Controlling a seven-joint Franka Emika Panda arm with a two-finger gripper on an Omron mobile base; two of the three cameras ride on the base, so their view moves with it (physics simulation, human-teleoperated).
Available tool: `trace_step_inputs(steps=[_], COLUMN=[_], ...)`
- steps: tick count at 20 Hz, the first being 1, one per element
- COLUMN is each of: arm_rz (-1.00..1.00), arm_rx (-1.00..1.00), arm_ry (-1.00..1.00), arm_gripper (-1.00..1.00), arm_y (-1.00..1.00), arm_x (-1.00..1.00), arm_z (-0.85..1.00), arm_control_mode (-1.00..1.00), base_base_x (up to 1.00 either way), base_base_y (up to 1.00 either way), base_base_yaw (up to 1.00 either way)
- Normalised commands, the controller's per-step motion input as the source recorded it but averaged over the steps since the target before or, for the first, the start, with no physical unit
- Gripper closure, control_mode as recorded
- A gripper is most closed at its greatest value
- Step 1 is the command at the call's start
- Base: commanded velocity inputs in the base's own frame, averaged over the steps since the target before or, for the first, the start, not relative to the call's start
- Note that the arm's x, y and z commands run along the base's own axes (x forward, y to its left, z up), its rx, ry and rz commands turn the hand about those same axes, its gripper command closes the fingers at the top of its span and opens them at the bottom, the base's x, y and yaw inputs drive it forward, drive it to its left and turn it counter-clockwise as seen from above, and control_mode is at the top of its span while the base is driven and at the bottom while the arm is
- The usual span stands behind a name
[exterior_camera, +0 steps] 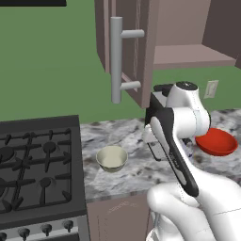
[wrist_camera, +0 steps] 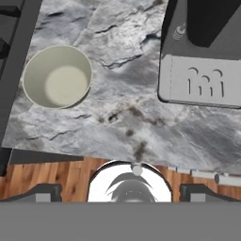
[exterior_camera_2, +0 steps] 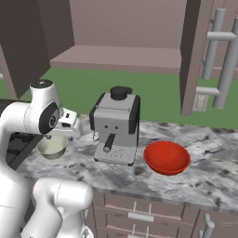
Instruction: Pick up the bowls on the counter and stack them on top of one another in the open cabinet. Place the smaller bowl on top of the larger bowl.
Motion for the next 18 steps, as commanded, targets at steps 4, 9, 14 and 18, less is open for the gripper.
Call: trace_step_inputs(steps=[4, 9, 14, 18], arm_rz=[0.0, 0.0, 0.0, 0.0], arm_rx=[0.01, 0.0, 0.01, 0.03], arm_ry=[-0.01, -0.02, -0.01, 0.0], arm_gripper=[-1.0, -1.0, -1.0, -1.0], arm_y=[0.21, 0.2, 0.24, 0.32], arm_x=[-0.14, -0.04, 0.01, 0.08], arm_z=[-0.36, -0.35, -0.35, -0.27], arm_control_mode=[-1.0, -1.0, -1.0, -1.0], base_base_x=[0.0, 0.0, 0.0, 0.0], base_base_y=[0.0, 0.0, 0.0, 0.0], base_base_yaw=[0.0, 0.0, 0.0, 0.0])
